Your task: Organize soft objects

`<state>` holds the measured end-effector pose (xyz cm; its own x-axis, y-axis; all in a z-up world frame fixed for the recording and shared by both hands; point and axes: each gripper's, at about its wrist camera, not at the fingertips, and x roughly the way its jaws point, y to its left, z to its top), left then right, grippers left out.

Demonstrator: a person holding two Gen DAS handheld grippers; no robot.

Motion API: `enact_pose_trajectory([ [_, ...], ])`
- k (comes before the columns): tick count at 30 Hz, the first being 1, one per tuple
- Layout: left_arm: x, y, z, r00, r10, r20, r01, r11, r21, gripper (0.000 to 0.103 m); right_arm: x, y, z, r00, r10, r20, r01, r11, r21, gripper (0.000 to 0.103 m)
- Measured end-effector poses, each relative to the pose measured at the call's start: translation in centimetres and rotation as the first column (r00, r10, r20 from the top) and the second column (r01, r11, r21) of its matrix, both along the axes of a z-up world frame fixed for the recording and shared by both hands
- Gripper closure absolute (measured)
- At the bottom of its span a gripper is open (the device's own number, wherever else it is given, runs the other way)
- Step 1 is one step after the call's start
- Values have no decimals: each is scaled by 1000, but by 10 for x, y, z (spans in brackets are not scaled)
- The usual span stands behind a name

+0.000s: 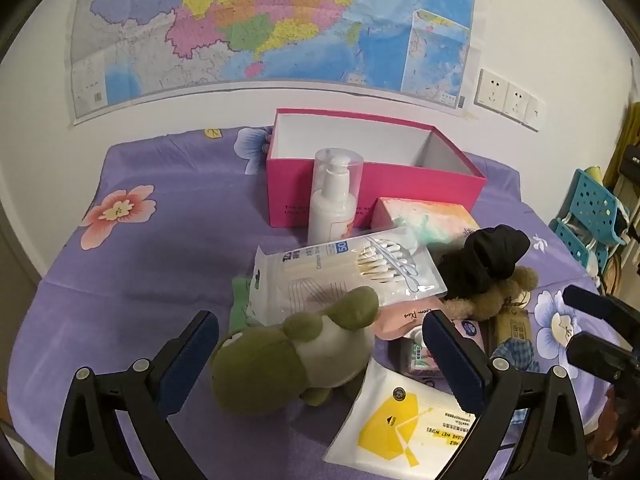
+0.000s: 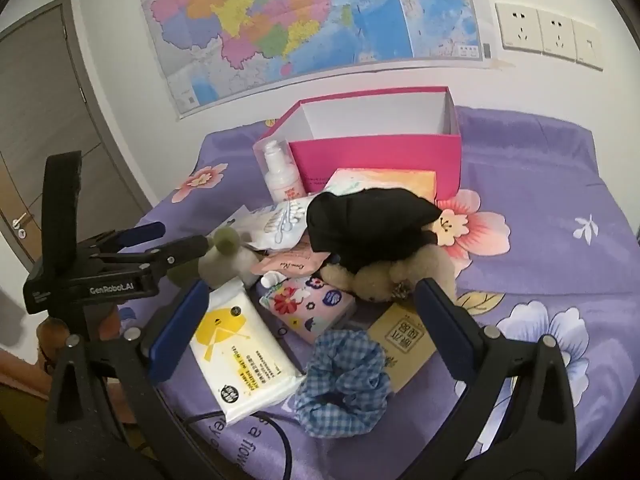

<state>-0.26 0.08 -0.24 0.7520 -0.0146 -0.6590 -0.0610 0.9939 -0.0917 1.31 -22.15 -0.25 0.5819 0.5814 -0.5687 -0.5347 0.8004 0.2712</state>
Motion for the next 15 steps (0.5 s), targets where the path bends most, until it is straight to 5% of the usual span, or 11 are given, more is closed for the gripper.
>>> enact_pose_trajectory([
  [15, -7, -2, 3, 1000, 14, 15, -14, 1000, 14, 0, -5, 11, 2, 995, -72, 71, 76, 995, -63, 0],
])
